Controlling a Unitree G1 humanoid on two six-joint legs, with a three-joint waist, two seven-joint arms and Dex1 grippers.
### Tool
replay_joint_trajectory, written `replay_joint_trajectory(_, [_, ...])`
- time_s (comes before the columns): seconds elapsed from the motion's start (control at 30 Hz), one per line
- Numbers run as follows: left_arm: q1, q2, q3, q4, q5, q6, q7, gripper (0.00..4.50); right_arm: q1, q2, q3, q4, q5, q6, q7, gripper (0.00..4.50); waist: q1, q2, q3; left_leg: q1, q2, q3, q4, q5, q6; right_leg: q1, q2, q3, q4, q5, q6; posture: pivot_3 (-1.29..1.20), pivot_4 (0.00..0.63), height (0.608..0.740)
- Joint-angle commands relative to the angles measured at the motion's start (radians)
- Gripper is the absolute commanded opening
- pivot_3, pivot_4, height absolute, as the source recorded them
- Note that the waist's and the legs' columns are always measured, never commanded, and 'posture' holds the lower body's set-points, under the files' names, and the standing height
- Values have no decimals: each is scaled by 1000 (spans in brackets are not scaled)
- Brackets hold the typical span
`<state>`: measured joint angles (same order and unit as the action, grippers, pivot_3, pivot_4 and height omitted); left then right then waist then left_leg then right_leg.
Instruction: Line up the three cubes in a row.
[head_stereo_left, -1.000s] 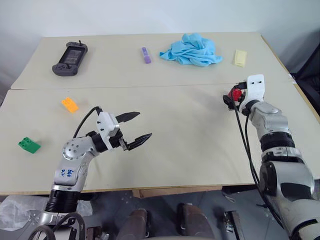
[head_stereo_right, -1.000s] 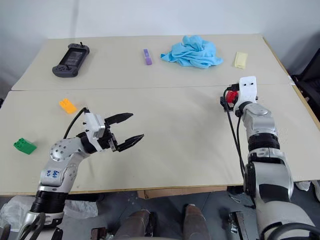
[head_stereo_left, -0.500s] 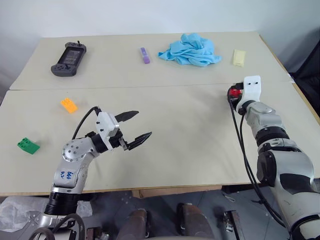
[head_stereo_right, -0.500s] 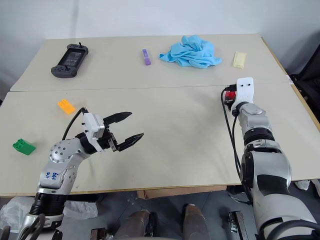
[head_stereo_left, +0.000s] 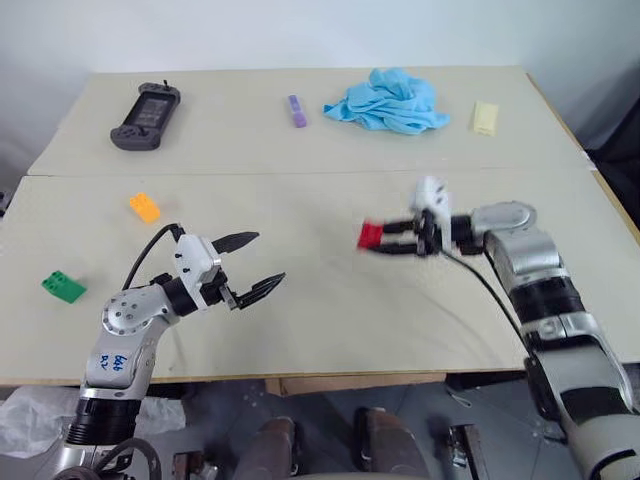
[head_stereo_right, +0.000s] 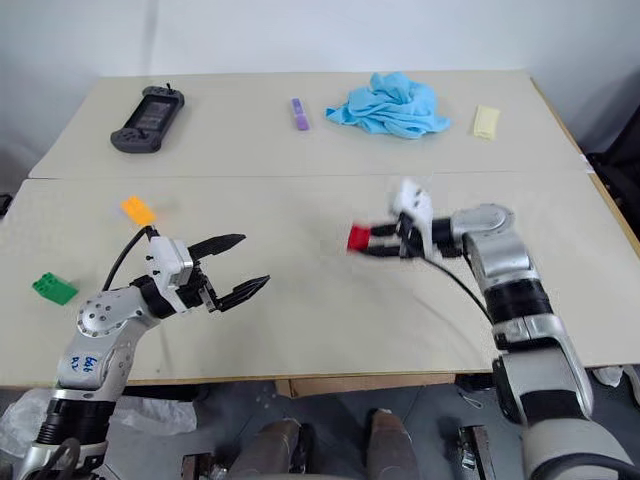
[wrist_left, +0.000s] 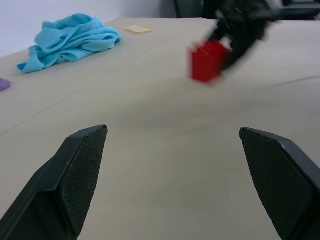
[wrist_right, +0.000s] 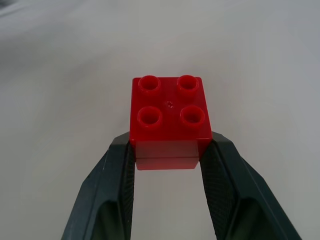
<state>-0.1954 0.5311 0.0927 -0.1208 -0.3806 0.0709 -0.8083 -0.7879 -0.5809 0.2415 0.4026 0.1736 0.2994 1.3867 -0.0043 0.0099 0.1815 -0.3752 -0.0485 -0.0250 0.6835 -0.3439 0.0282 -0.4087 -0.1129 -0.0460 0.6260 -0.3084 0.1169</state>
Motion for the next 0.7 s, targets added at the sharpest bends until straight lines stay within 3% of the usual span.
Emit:
replay_joint_trajectory(0.03, [-6, -7, 21, -53, -17, 3, 21, 4500, 28, -22, 37, -108, -27, -8, 20, 1462, 4, 0, 0, 0, 0, 0, 0, 0, 0, 0, 0, 0, 0, 0, 0, 0, 150, 740])
replay_joint_trajectory(0.43, [40, 12, 40, -109, -40, 53, 8, 4500, 33, 19, -30, 30, -43, -91, -141, 1462, 2, 0, 0, 1, 0, -1, 0, 0, -1, 0, 0, -1, 0, 0, 0, 0, 150, 740])
replay_joint_trajectory(0.7, [33, 10, 38, -107, -36, 59, 6, 4500, 86, -12, 6, -31, -35, -105, -41, 1462, 2, 0, 0, 1, -1, -1, -1, 0, -1, 1, 0, -2, 0, 0, 0, 0, 150, 740])
